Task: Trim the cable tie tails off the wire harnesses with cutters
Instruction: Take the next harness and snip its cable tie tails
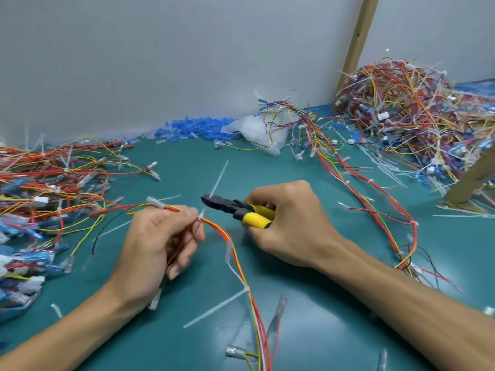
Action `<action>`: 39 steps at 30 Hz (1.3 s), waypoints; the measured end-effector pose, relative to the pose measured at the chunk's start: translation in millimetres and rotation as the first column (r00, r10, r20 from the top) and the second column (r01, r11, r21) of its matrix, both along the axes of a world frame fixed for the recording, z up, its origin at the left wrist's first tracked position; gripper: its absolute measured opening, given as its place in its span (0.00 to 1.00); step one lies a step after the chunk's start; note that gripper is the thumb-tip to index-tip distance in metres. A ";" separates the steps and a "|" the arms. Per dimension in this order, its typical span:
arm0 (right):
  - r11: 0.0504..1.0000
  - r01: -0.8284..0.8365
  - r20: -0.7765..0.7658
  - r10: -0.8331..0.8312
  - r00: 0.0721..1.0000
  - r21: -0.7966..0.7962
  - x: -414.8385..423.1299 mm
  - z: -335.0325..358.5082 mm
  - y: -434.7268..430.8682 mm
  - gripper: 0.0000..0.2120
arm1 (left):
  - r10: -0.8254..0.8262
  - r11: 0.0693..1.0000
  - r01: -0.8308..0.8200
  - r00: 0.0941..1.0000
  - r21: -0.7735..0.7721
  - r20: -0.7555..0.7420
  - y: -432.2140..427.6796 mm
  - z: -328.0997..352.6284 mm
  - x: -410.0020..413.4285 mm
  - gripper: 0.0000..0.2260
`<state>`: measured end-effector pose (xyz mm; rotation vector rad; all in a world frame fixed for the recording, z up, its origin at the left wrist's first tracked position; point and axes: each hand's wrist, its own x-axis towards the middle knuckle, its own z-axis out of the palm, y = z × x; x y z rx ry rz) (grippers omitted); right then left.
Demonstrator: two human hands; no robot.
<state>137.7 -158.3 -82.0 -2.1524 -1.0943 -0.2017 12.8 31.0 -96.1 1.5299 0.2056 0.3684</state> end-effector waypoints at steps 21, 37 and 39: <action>0.996 -0.086 -0.033 0.086 0.996 0.008 11.8 15.4 -6.2 0.08 | -0.150 0.978 0.156 0.987 -0.142 0.057 6.6 7.1 -6.4 0.17; 0.965 -0.245 0.129 0.256 0.958 -0.094 -1.3 18.7 -6.4 0.05 | -0.082 0.996 0.077 0.987 0.044 0.137 -4.4 6.9 -17.3 0.17; 0.964 -0.249 0.143 0.260 0.955 -0.095 -0.8 21.3 -7.7 0.08 | -0.056 0.996 0.045 0.986 0.073 0.156 -5.1 5.7 -17.2 0.17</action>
